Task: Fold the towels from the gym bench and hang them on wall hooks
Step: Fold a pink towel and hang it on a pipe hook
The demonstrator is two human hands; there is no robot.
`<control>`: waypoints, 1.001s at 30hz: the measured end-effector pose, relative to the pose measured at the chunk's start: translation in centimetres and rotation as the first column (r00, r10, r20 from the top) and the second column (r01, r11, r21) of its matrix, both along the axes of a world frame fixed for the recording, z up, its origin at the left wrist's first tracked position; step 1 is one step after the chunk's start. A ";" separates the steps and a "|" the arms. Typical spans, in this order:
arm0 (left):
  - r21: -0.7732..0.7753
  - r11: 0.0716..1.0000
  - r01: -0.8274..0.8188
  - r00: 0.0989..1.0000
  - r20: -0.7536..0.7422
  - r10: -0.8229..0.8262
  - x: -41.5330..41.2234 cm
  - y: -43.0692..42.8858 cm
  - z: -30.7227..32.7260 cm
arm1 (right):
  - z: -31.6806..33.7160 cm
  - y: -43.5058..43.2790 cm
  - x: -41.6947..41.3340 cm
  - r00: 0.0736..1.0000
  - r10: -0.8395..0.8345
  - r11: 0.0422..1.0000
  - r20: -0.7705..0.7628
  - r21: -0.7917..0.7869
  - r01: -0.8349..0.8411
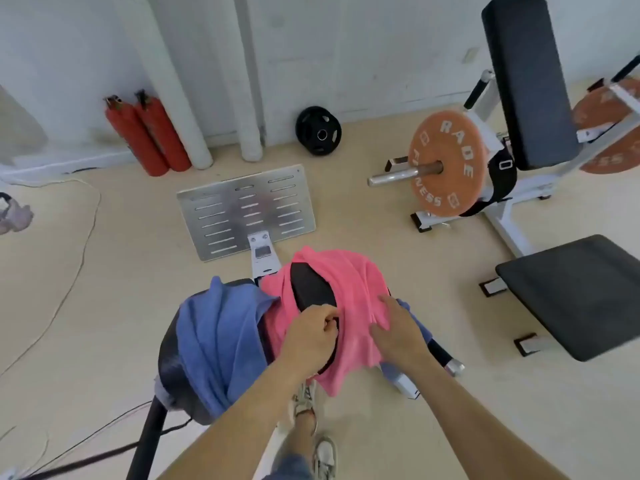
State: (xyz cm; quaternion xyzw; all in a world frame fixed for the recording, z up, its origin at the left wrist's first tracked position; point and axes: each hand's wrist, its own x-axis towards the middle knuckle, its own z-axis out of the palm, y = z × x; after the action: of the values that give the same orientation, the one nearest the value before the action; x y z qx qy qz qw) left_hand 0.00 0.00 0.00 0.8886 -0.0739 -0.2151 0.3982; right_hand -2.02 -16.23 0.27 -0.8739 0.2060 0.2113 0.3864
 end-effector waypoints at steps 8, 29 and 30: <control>-0.004 0.938 -0.346 0.916 -0.216 0.337 8.0 -5.1 -4.3 | -3.3 0.1 6.7 0.995 -0.088 0.990 -0.056 -0.115 0.081; -0.620 0.516 -0.591 0.776 -0.612 0.152 9.4 -2.3 6.3 | 6.3 -1.8 13.5 0.941 0.118 0.993 0.317 -0.058 -0.105; -0.651 0.503 -0.569 0.800 -0.580 0.153 9.0 -1.6 7.9 | 8.0 -1.2 13.9 0.923 0.135 0.984 0.361 0.061 -0.167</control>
State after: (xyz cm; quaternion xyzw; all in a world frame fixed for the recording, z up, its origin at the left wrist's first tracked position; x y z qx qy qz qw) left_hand 9.04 -1.62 7.90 0.5300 0.1257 -0.2660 0.7953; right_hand 11.89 -17.40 8.24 -0.8925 0.0550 0.0883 0.4389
